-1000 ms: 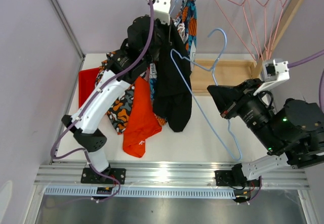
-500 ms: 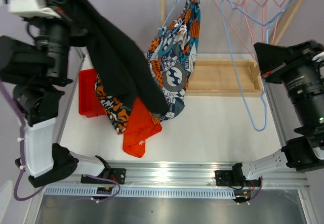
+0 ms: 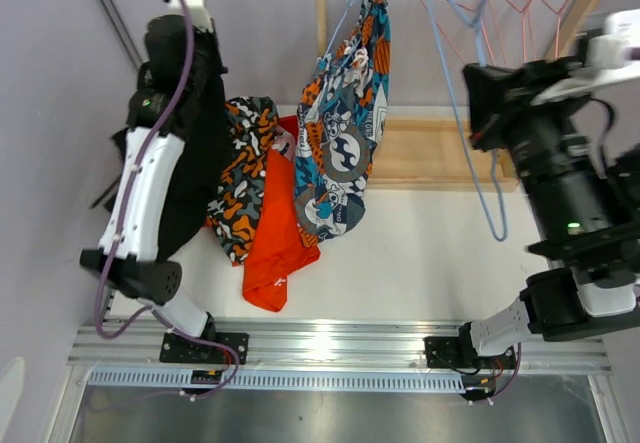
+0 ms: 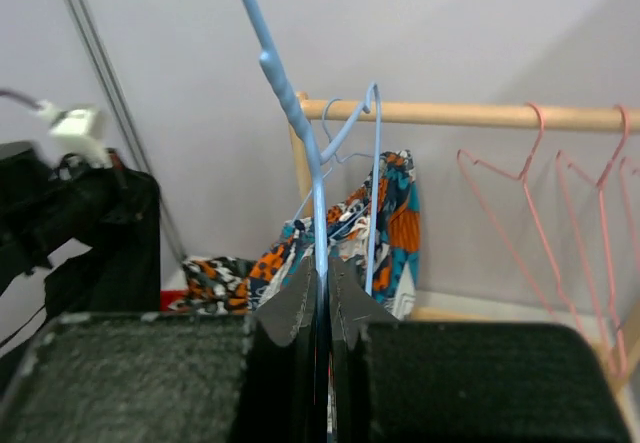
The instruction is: Remove the shorts from the hanger
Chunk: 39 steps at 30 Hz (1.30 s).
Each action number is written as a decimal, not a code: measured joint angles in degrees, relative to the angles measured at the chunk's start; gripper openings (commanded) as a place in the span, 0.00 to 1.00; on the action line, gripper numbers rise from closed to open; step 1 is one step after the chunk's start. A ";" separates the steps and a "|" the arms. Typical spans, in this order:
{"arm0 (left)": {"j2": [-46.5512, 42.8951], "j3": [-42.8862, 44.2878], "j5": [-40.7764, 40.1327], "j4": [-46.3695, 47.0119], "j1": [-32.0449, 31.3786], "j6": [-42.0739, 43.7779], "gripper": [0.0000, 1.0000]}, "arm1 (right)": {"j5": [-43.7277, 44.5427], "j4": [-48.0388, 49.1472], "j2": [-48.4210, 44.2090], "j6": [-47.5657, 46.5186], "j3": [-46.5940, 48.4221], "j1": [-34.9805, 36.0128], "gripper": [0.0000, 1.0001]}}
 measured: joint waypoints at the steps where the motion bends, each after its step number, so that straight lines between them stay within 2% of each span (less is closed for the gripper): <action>1: 1.79 -1.75 1.53 -0.46 0.33 -0.74 0.00 | -0.63 -1.44 1.25 -0.76 0.61 -0.61 0.00; 4: 7.21 -2.43 5.27 -1.42 1.68 -2.86 0.00 | -2.14 -6.45 4.92 -1.81 1.64 -3.48 0.00; 8: 11.39 -3.39 7.93 -0.90 3.76 -4.74 0.00 | -8.83 -18.62 8.96 3.50 2.34 -12.74 0.00; 10: 11.54 -5.27 8.37 0.55 4.22 -5.29 0.00 | -14.32 -25.29 9.92 8.66 2.51 -19.30 0.00; 13: 11.37 -9.14 9.14 3.89 4.74 -6.12 0.00 | -27.39 -34.21 10.05 19.19 2.38 -34.34 0.00; 14: 11.37 -10.14 9.27 4.35 4.81 -6.43 0.04 | -31.21 -35.71 9.94 22.58 1.73 -39.65 0.00; 15: 11.37 -11.39 9.53 4.74 4.98 -6.86 0.18 | -35.32 -36.63 9.42 25.55 0.09 -45.20 0.00; 17: 11.39 -13.86 10.19 5.07 5.53 -7.69 0.29 | -41.35 -37.79 8.52 30.05 -3.15 -53.07 0.00; 19: 11.43 -15.67 10.73 5.05 6.19 -8.48 0.65 | -49.70 -37.88 8.13 35.17 -6.47 -61.53 0.00; 20: 11.54 -16.20 11.02 4.96 6.43 -8.70 0.99 | -53.62 -37.79 8.24 37.51 -7.74 -65.13 0.00; 24: 12.70 -16.35 11.61 4.70 6.84 -9.90 1.00 | -62.18 -37.07 10.40 43.25 -9.29 -73.16 0.00; 27: 13.20 -16.35 11.61 3.91 6.84 -9.97 1.00 | -66.23 -35.34 13.38 45.59 -8.79 -74.40 0.00; 32: 12.46 -17.07 11.58 3.63 6.84 -10.47 0.99 | -69.66 -33.92 21.00 47.56 -2.51 -75.52 0.00; 39: 1.75 -28.13 11.39 4.28 6.36 -11.37 0.99 | -71.30 -30.38 25.79 50.29 0.98 -78.97 0.00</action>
